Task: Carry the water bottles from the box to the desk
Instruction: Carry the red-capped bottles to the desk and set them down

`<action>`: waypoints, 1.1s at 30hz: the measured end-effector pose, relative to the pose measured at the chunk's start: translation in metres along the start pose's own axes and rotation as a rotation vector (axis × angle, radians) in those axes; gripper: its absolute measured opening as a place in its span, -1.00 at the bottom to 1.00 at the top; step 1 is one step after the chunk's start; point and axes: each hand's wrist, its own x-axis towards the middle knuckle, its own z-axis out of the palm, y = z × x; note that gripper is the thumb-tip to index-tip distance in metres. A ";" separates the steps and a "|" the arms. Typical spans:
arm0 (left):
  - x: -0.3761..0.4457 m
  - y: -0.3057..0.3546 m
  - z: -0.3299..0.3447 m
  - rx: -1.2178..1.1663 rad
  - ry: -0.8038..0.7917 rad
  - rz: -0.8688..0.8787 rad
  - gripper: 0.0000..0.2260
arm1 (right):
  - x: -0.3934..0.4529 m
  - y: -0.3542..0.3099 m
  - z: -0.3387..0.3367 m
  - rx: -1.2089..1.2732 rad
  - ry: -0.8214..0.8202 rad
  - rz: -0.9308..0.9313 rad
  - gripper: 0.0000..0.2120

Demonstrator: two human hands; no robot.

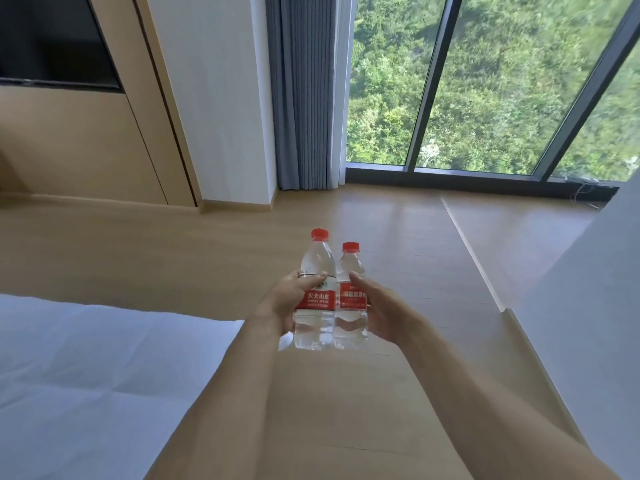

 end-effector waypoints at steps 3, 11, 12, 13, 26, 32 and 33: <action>0.037 0.017 -0.009 -0.005 0.003 -0.012 -0.56 | 0.039 -0.016 -0.004 0.025 0.021 -0.005 -0.56; 0.135 0.049 -0.017 0.038 0.068 -0.059 -0.64 | 0.141 -0.051 -0.036 -0.050 0.089 0.039 -0.58; 0.148 0.053 -0.017 0.037 0.081 -0.063 -0.65 | 0.156 -0.057 -0.042 -0.048 0.086 0.048 -0.58; 0.162 0.059 -0.018 0.040 0.097 -0.067 -0.67 | 0.171 -0.062 -0.048 -0.060 0.084 0.055 -0.55; 0.346 0.161 0.001 -0.085 0.338 -0.021 -0.72 | 0.384 -0.176 -0.129 -0.098 -0.016 0.137 -0.65; 0.400 0.189 -0.013 -0.092 0.395 -0.016 -0.60 | 0.455 -0.201 -0.133 -0.119 -0.035 0.194 -0.66; 0.409 0.194 -0.019 -0.095 0.406 -0.015 -0.60 | 0.468 -0.205 -0.131 -0.120 -0.033 0.200 -0.65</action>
